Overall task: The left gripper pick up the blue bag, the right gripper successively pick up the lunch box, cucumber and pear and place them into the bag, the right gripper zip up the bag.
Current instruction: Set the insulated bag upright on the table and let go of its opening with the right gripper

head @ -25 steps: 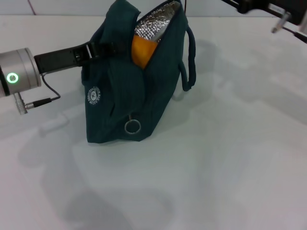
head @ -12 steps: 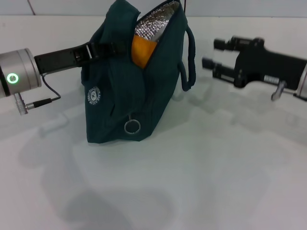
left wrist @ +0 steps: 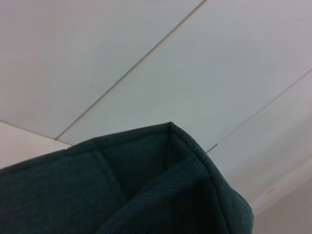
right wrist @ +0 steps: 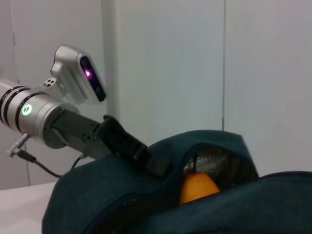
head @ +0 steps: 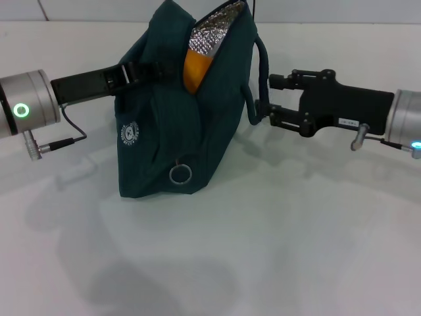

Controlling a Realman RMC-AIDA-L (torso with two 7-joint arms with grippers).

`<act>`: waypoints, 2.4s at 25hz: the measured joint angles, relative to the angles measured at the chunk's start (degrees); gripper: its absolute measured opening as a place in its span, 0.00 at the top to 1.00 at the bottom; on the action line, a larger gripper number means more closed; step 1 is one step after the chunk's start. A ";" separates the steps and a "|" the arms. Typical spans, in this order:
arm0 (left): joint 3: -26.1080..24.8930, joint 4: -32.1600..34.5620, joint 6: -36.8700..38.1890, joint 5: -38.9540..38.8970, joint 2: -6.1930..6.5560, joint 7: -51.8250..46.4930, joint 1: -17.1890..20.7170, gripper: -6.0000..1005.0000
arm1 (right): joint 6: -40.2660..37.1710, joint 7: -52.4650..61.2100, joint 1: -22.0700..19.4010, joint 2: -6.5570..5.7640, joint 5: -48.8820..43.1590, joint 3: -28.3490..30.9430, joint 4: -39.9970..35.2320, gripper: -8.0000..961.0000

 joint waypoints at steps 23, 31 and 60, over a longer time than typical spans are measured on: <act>0.00 -0.01 -0.09 -0.18 0.00 0.01 -0.38 0.95 | 3.90 -3.64 3.95 0.26 0.54 -4.41 3.21 0.52; 0.00 -0.01 -0.09 -0.19 0.00 0.01 -0.23 0.95 | 3.02 -6.16 1.97 0.27 1.26 -4.39 1.79 0.92; 7.99 -6.15 1.21 -6.65 -0.31 3.59 -0.30 0.95 | -18.50 -7.18 -14.61 -1.06 1.24 6.86 -13.43 0.93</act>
